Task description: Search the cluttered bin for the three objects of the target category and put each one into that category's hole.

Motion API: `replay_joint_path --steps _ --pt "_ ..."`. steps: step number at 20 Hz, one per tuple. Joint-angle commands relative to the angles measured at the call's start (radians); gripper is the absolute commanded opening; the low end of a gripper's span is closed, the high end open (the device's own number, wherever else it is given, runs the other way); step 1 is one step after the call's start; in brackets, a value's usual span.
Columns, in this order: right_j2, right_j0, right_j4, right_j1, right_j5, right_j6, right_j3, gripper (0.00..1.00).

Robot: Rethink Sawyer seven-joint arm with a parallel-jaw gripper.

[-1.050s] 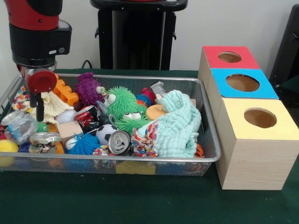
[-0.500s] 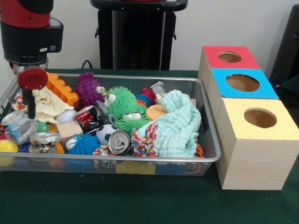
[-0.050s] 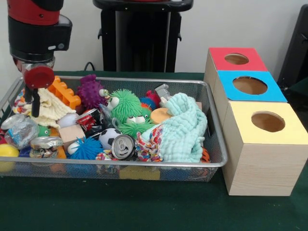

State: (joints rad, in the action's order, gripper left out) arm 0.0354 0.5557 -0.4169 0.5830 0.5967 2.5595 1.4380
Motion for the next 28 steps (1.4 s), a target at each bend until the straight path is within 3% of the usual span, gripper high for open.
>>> replay_joint_path --steps 1,3,7,16,22,28 --pt "-0.124 -0.122 -0.034 -0.040 -0.089 0.207 0.056 1.00" --pt "-0.176 -0.171 -0.032 -0.056 -0.103 0.251 0.045 1.00" --pt "-0.218 -0.201 0.007 -0.095 -0.125 0.256 0.027 1.00" --pt "-0.148 -0.066 0.033 -0.204 -0.191 0.055 -0.131 1.00" --pt "-0.058 0.028 0.041 -0.217 -0.175 -0.052 -0.154 1.00" --pt "0.001 0.084 0.035 -0.230 -0.184 -0.080 -0.151 1.00"
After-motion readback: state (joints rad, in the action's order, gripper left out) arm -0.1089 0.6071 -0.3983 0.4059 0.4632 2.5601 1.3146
